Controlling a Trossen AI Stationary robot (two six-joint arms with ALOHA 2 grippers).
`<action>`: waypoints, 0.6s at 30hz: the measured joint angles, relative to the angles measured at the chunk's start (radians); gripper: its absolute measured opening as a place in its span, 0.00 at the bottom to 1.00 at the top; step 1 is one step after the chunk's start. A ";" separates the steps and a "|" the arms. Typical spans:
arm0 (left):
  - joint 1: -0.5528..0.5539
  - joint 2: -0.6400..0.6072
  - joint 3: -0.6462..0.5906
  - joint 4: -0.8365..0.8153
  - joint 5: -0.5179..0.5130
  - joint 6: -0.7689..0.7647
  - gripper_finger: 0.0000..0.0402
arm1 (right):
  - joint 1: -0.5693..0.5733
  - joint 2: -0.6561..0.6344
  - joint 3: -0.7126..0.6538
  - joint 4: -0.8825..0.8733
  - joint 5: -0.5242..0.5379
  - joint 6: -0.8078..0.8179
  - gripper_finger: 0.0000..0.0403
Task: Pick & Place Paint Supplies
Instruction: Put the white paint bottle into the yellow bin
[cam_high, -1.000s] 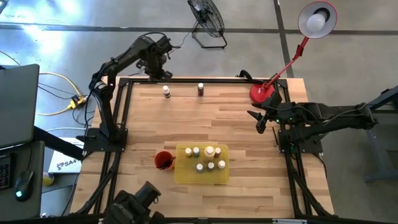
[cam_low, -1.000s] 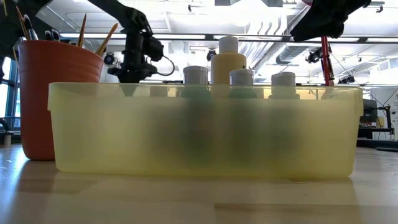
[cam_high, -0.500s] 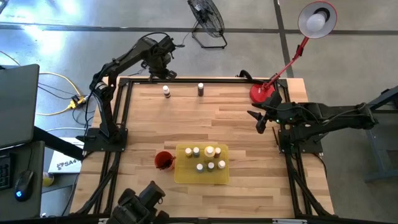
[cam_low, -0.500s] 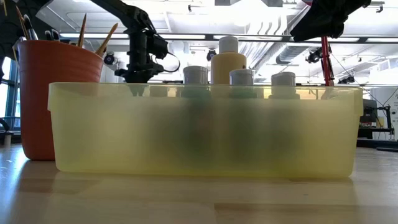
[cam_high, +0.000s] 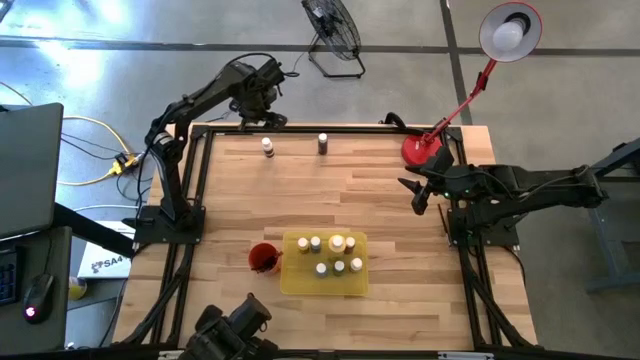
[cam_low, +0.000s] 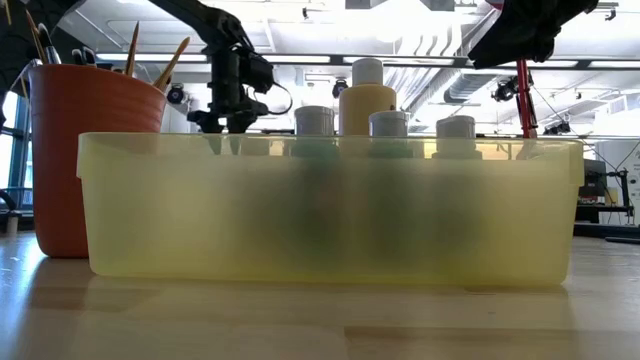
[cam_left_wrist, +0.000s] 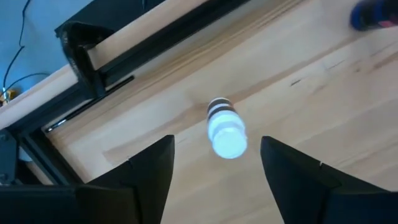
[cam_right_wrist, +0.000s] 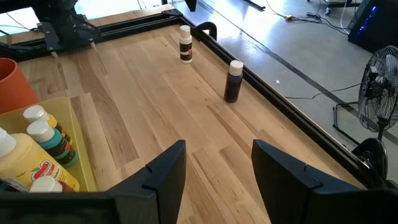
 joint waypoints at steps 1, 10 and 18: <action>-0.006 0.002 0.000 0.003 0.000 0.000 0.58 | 0.000 0.000 0.000 0.000 0.000 0.000 0.43; -0.046 0.069 0.000 -0.035 -0.012 0.002 0.58 | 0.000 0.000 0.000 0.000 0.000 0.005 0.43; -0.056 0.112 0.000 -0.085 -0.030 0.002 0.58 | 0.000 0.000 0.000 -0.001 0.000 0.005 0.43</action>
